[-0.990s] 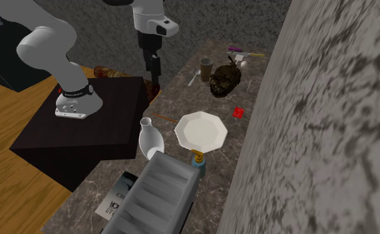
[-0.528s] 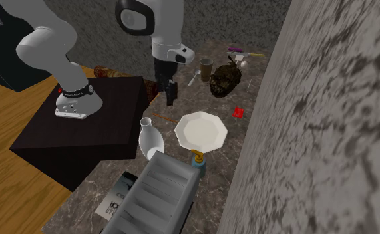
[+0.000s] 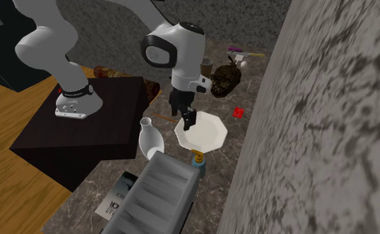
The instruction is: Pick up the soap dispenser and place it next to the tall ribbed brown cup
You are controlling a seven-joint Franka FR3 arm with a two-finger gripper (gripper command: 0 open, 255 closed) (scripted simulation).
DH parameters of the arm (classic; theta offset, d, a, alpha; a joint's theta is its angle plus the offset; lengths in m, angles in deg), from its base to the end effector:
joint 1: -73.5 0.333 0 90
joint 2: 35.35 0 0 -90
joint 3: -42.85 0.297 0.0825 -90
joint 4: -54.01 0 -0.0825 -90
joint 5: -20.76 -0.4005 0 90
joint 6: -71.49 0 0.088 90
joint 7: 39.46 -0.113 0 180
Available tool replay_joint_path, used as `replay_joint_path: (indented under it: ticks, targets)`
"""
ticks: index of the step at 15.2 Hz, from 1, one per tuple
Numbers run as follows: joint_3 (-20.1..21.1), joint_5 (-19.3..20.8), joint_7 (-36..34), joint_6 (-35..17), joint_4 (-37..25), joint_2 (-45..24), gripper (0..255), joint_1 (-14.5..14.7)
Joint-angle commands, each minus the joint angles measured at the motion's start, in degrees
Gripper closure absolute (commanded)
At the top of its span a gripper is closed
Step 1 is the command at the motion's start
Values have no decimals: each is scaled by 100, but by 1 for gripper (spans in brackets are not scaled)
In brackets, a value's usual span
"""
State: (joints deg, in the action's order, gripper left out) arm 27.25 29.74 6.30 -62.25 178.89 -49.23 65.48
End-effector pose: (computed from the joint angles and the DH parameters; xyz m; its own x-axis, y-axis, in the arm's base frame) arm 0.5076 -0.2275 0.2398 0.8628 0.4711 -0.1837 0.4870 -0.8719 0.0513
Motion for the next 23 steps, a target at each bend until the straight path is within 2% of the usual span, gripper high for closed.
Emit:
replay_joint_path:
  ticks: [1, 11, 19, 23]
  targets:
    - [20, -61, 208, -80, -357, -433, 0, -78]
    - [240, -240, 1059, -211, -2567, -2723, 0, -605]
    - [273, -269, 1089, -571, -2682, -3187, 0, -722]
    - [273, -269, 1089, -571, -2682, -3187, 0, -722]
